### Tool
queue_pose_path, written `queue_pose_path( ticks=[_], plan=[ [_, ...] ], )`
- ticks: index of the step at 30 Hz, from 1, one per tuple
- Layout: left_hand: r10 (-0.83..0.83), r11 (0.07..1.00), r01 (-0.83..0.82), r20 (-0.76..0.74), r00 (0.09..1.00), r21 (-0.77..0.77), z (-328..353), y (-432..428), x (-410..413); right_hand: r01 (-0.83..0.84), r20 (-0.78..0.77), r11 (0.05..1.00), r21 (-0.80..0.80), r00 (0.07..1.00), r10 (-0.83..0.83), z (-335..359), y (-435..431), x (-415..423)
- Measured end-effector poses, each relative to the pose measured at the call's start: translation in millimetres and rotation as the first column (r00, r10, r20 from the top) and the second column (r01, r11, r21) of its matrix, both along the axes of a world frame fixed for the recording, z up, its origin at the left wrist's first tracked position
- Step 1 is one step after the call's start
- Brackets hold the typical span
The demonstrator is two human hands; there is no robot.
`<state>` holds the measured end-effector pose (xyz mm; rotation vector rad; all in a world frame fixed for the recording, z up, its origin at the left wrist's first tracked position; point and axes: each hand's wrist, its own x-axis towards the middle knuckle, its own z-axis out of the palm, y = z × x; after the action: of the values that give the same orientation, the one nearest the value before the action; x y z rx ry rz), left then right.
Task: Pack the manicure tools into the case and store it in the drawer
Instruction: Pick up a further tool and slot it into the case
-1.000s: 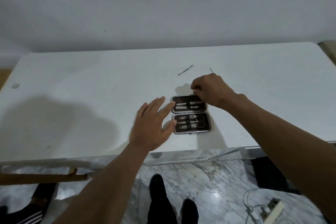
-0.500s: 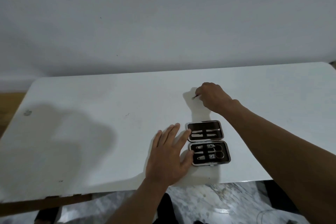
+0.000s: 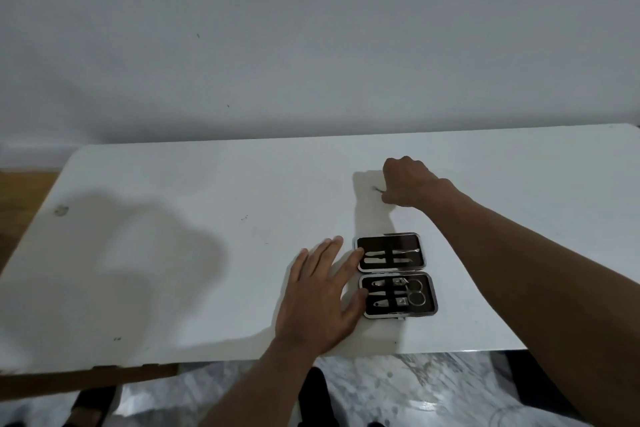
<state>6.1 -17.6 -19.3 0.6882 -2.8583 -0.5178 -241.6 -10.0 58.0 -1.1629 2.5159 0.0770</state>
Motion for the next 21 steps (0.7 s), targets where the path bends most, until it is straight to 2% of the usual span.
queue_pose_path(
  ticks=[5, 14, 21],
  plan=[
    [-0.004, 1.0, 0.004, -0.005, 1.0, -0.007, -1, 0, 0, 0.031, 0.077, 1.0, 0.004, 0.997, -0.031, -2, 5, 3],
    [0.002, 0.999, -0.001, 0.02, 1.0, -0.037, 0, 1, 0, 0.011, 0.054, 0.999, -0.046, 0.998, -0.009, -2, 18, 13],
    [0.009, 0.999, -0.008, 0.024, 1.0, -0.043, 0, 0, -1, 0.019, -0.023, 0.995, -0.098, 0.999, -0.022, -2, 17, 18]
  ],
)
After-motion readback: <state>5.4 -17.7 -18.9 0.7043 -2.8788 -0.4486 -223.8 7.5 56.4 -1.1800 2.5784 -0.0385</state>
